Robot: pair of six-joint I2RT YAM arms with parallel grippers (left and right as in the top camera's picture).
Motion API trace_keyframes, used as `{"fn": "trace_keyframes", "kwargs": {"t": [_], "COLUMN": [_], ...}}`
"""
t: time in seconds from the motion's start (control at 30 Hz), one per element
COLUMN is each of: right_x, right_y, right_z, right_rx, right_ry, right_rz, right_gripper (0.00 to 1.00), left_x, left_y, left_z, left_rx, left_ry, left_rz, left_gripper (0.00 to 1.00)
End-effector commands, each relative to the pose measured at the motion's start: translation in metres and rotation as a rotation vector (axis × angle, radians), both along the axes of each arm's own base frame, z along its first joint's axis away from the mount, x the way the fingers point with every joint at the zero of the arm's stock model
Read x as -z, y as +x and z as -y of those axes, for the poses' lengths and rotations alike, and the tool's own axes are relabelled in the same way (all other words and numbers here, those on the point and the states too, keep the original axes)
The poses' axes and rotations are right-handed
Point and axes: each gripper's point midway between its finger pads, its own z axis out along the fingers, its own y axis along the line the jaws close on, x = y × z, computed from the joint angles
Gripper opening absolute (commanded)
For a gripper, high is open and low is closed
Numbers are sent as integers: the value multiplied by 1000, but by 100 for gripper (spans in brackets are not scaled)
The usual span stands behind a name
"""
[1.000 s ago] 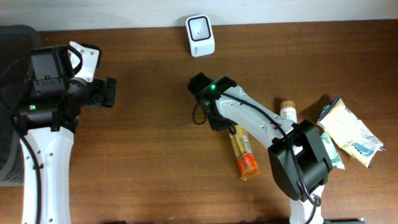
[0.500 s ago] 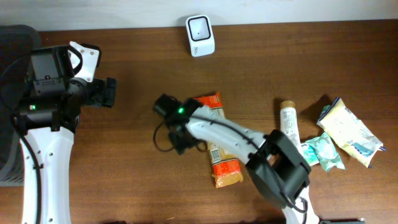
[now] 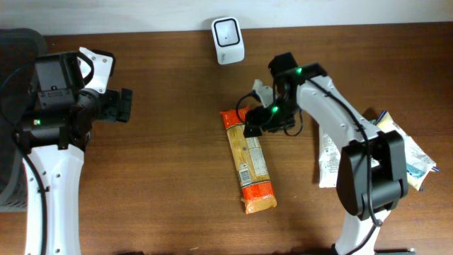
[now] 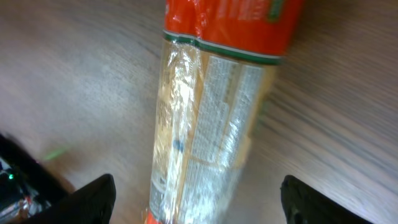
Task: Scan the item barcode
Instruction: 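Grasp the spaghetti package and drag it right with the right gripper, then regrip the spaghetti package and lift it upright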
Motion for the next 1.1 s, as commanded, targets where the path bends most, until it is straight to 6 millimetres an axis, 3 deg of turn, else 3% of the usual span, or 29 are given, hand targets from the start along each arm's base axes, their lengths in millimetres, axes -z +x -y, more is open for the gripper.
{"fn": "trace_keyframes", "kwargs": {"t": [0.0, 0.1, 0.2, 0.33, 0.47, 0.53, 0.6, 0.63, 0.77, 0.87, 0.93, 1.03, 1.07], "right_x": [28, 52, 60, 59, 73, 86, 100, 100, 90, 72, 54, 14, -8], "right_y": [-16, -26, -33, -30, -40, -49, -55, -54, -44, -37, -36, -28, -25], "right_z": [-11, -3, 0, -17, -34, -41, -48, -47, -47, -55, -62, -63, -61], "right_rx": [-21, 29, 35, 43, 84, 92, 101, 108, 132, 135, 96, 85, 90], "right_ry": [56, 47, 47, 121, 112, 93, 82, 85, 168, 300, 389, 473, 506], "right_rz": [-36, -73, -90, -74, -125, -170, -208, -211, -215, -235, -225, -166, -132], "right_gripper": [83, 83, 82, 71, 62, 49, 21, 16, 4, 4, 4, 4, 4], "left_x": [-5, -5, -5, -5, -5, -5, -5, -5, -5, -5, -5, -5, -5], "left_y": [0, 0, 0, 0, 0, 0, 0, 0, 0, 0, 0, 0, 0], "left_z": [1, 1, 1, 1, 1, 1, 1, 1, 1, 1, 1, 1, 1], "left_rx": [16, 16, 16, 16, 16, 16, 16, 16, 16, 16, 16, 16, 16], "left_ry": [4, 4, 4, 4, 4, 4, 4, 4, 4, 4, 4, 4, 4], "left_rz": [15, 15, 15, 15, 15, 14, 15, 14, 15, 15, 15, 15, 14], "left_gripper": [99, 99, 99, 99, 99, 99, 99, 99, 99, 99, 99, 99, 99]}}
